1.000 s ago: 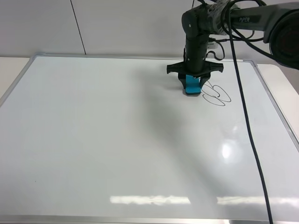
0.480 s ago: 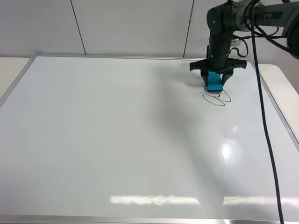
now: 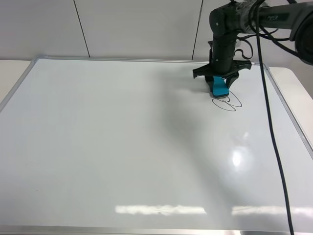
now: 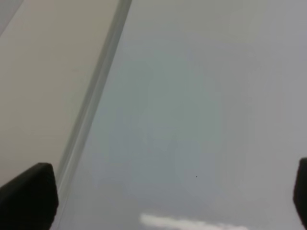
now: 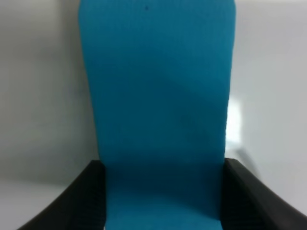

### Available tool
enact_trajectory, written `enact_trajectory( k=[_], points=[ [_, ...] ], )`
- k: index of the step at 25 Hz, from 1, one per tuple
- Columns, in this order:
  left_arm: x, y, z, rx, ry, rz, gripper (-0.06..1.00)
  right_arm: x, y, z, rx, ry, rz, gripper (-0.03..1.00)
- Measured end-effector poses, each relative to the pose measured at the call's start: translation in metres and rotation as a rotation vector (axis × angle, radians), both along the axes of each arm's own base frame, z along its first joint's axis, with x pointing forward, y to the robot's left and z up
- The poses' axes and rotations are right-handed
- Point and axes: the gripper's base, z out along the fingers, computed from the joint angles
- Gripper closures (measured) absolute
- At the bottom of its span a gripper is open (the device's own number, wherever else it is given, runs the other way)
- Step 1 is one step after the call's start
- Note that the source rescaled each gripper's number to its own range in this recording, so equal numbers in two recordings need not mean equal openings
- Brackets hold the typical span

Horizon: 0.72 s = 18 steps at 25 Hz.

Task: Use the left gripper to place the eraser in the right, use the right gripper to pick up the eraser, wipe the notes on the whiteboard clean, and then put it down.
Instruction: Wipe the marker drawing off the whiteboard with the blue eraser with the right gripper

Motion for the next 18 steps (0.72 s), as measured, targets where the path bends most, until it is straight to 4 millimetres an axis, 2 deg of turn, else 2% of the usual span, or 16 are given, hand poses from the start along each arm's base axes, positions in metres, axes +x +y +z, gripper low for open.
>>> enact_trajectory(
  k=[3, 4, 5, 10, 13, 18],
  points=[
    [0.0, 0.0, 0.0, 0.0, 0.0, 0.0, -0.06, -0.01, 0.031, 0.0, 0.006, 0.006, 0.083, 0.95],
    [0.0, 0.0, 0.0, 0.0, 0.0, 0.0, -0.06, -0.01, 0.031, 0.0, 0.006, 0.006, 0.083, 0.95],
    [0.0, 0.0, 0.0, 0.0, 0.0, 0.0, -0.06, -0.014, 0.042, 0.0, 0.013, 0.006, 0.109, 0.95],
    [0.0, 0.0, 0.0, 0.0, 0.0, 0.0, -0.06, -0.027, 0.072, -0.001, 0.024, 0.01, 0.18, 0.95],
    [0.0, 0.0, 0.0, 0.0, 0.0, 0.0, -0.06, -0.031, 0.08, -0.003, 0.027, 0.007, 0.2, 0.95],
    [0.0, 0.0, 0.0, 0.0, 0.0, 0.0, -0.06, -0.037, 0.077, -0.008, 0.027, -0.006, 0.216, 0.95]
  ],
)
